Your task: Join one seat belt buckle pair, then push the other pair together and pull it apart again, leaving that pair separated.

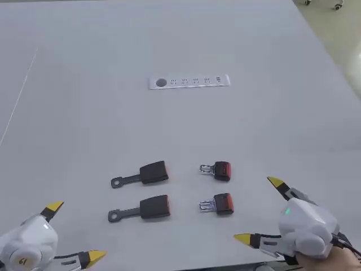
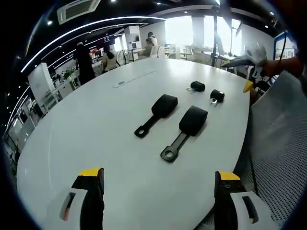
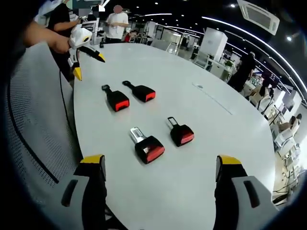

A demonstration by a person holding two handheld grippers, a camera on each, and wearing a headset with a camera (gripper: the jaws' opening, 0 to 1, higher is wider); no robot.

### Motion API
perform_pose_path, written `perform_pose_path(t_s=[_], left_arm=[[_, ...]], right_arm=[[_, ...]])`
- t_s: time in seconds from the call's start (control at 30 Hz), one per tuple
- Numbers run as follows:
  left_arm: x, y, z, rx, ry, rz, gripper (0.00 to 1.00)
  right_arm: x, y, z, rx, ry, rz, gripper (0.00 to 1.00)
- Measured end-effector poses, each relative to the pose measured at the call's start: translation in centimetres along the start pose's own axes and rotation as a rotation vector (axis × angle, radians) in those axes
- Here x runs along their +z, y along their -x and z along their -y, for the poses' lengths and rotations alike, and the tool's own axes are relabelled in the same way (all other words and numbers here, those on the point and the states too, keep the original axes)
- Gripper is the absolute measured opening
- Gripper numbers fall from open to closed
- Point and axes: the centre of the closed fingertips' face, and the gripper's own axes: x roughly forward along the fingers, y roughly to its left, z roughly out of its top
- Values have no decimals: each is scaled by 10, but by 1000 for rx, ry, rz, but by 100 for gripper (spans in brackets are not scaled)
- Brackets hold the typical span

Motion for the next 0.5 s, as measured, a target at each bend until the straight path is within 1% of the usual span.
perform_pose_path(t_s=[0.5], left_arm=[[0,-3,-2,-4,-14,-9,96]], right_arm=[[1,-2,-2,6,19,-13,94]])
